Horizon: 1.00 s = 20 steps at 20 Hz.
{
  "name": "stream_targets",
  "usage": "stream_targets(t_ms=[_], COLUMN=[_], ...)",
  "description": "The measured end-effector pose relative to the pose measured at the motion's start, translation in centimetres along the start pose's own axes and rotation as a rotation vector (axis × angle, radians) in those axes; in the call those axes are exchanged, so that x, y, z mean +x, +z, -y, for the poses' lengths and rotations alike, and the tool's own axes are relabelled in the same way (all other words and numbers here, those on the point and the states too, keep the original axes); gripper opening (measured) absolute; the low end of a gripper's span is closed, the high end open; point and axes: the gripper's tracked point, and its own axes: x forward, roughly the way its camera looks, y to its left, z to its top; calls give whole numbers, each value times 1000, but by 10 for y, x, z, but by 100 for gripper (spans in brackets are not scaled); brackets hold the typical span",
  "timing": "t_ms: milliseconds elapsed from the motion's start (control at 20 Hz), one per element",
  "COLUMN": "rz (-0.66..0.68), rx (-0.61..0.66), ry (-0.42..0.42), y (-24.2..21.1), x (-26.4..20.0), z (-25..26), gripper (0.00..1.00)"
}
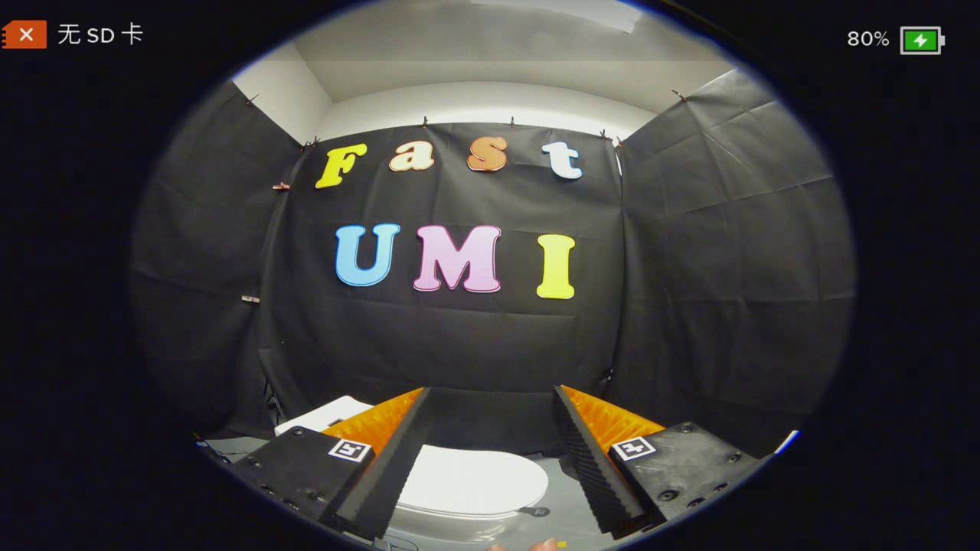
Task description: Open the toilet lid.
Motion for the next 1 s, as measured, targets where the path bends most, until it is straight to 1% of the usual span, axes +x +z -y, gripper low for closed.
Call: stream_targets(t_ms=[350, 500, 700, 1000], rz=[-70, -114, -164, -346], rx=[9, 22, 39, 184], ry=[-6, 7, 23, 62], y=[-91, -134, -177, -255], x=[23, 29, 35, 45], z=[21, 29, 39, 57], gripper=[98, 98, 98, 99])
